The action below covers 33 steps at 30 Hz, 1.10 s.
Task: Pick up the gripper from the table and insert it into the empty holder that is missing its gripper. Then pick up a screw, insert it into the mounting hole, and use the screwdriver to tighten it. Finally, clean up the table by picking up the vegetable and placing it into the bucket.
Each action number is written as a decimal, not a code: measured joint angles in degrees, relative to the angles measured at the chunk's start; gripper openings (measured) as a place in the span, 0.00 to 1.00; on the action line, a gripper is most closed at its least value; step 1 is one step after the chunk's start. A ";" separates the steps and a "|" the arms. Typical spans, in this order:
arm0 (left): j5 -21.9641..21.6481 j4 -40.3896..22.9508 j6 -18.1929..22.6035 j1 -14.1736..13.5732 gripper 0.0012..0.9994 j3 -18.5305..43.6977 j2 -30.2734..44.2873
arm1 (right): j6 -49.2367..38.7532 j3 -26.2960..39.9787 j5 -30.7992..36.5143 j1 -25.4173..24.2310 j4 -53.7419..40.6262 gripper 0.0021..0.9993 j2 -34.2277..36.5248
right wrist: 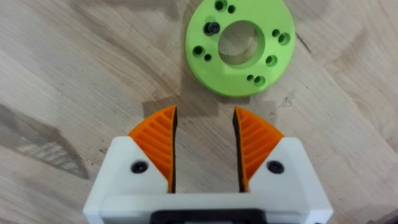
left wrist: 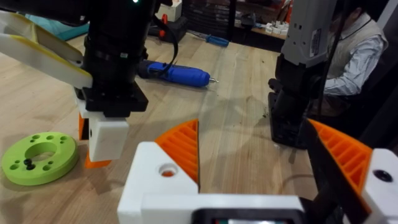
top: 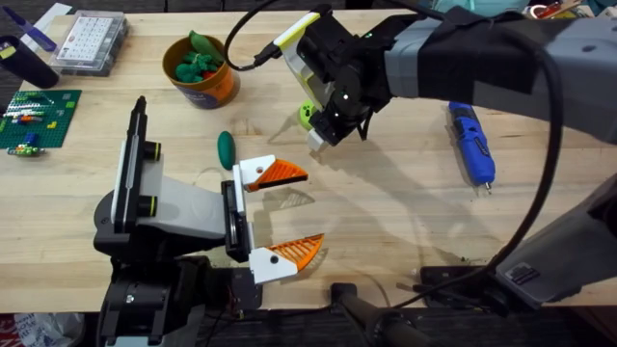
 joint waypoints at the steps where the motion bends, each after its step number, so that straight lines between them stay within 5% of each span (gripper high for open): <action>1: 0.01 0.00 -0.03 0.00 0.99 0.01 0.01 | -0.01 0.00 -0.03 -0.01 -0.03 0.47 0.00; 33: 0.03 -0.05 -0.03 0.00 0.99 0.02 0.01 | 0.40 -0.02 -0.07 -0.01 15.86 0.47 0.01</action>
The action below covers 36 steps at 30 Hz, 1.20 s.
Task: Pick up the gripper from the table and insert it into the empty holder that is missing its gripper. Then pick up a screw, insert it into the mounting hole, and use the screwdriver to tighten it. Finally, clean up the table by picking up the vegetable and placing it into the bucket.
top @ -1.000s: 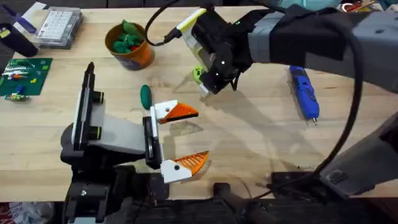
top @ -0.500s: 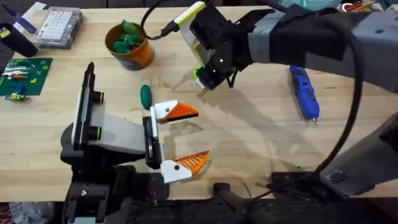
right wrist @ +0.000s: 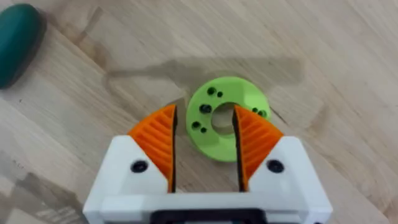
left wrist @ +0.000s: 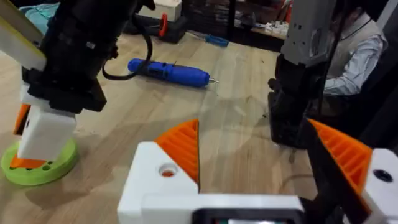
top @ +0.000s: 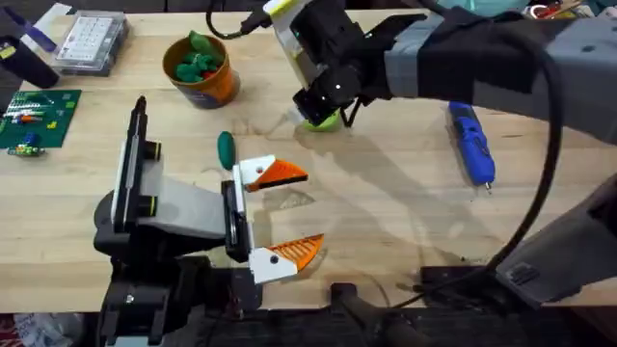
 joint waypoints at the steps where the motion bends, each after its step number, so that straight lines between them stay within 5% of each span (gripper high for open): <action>1: 0.00 0.00 0.00 0.00 0.99 0.00 0.00 | 0.02 0.00 0.00 0.00 0.36 0.47 0.01; 30: 0.00 0.00 -0.01 0.00 0.99 0.00 0.00 | 0.22 0.00 0.00 0.00 2.52 0.47 4.57; 36: 0.00 0.00 0.00 0.00 0.99 0.00 0.00 | 0.46 0.01 -0.01 0.00 2.66 0.34 4.62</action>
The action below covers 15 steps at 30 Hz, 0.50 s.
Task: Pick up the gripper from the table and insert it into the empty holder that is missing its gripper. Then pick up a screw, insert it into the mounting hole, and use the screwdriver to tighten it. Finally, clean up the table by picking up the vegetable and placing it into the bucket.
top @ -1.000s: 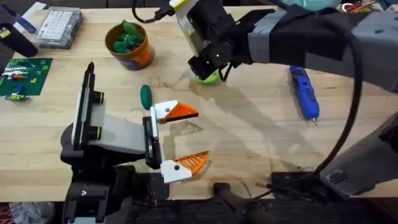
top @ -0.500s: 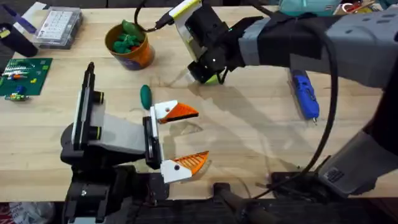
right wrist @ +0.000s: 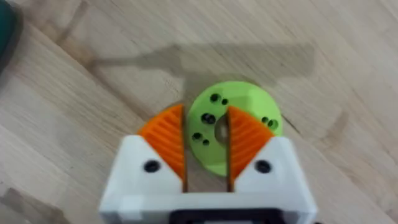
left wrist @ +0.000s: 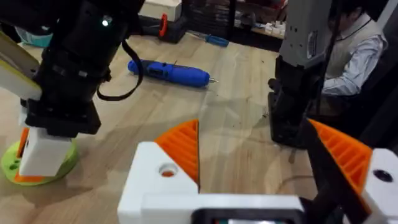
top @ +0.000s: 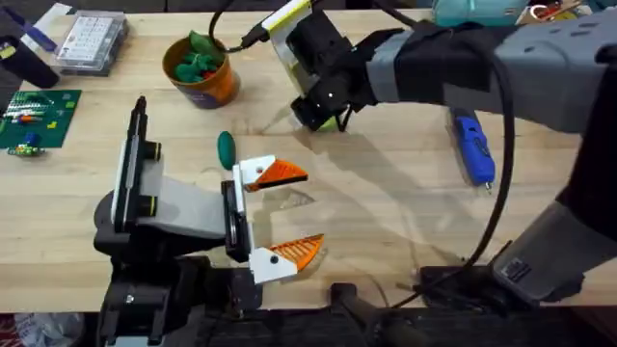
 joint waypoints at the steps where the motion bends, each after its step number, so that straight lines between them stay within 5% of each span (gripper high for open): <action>1: 0.00 0.00 -0.01 0.00 0.99 0.00 0.00 | 0.10 0.01 -0.01 0.00 0.01 0.28 0.00; 10: 0.00 0.00 -0.01 0.00 0.99 0.00 0.00 | 0.13 0.01 0.05 -0.04 0.22 0.02 0.00; 15: 0.00 0.00 -0.01 0.00 0.99 0.00 0.00 | 0.17 0.01 0.05 -0.04 0.23 0.00 0.00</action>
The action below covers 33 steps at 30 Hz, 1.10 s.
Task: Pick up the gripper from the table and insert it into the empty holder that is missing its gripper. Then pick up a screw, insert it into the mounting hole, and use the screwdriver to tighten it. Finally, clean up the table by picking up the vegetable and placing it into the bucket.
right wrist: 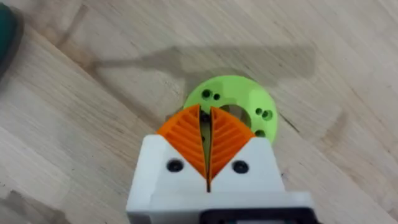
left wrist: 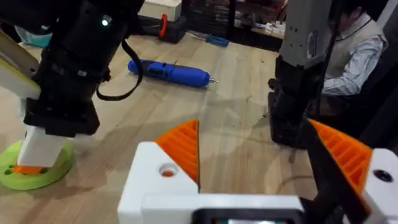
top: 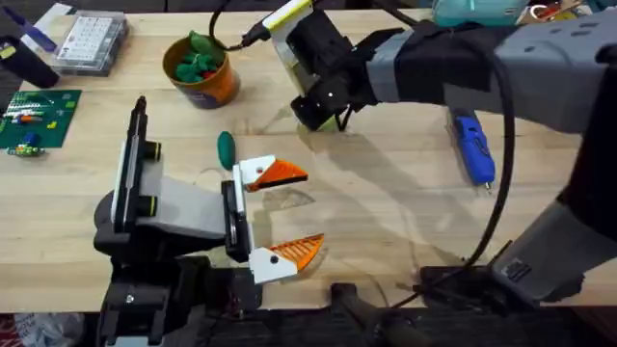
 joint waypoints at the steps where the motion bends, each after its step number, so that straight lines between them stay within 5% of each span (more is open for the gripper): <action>1: 0.00 0.00 0.00 0.00 0.99 0.00 0.00 | -0.01 0.00 -0.01 0.00 0.00 0.00 0.00; 15: 0.00 0.00 0.00 0.00 0.99 0.00 0.00 | -0.02 0.34 -0.02 0.00 -1.12 0.00 0.00; 33: 0.00 0.00 0.00 0.00 0.99 0.00 0.00 | 0.01 8.79 -0.04 0.00 -10.83 0.00 0.00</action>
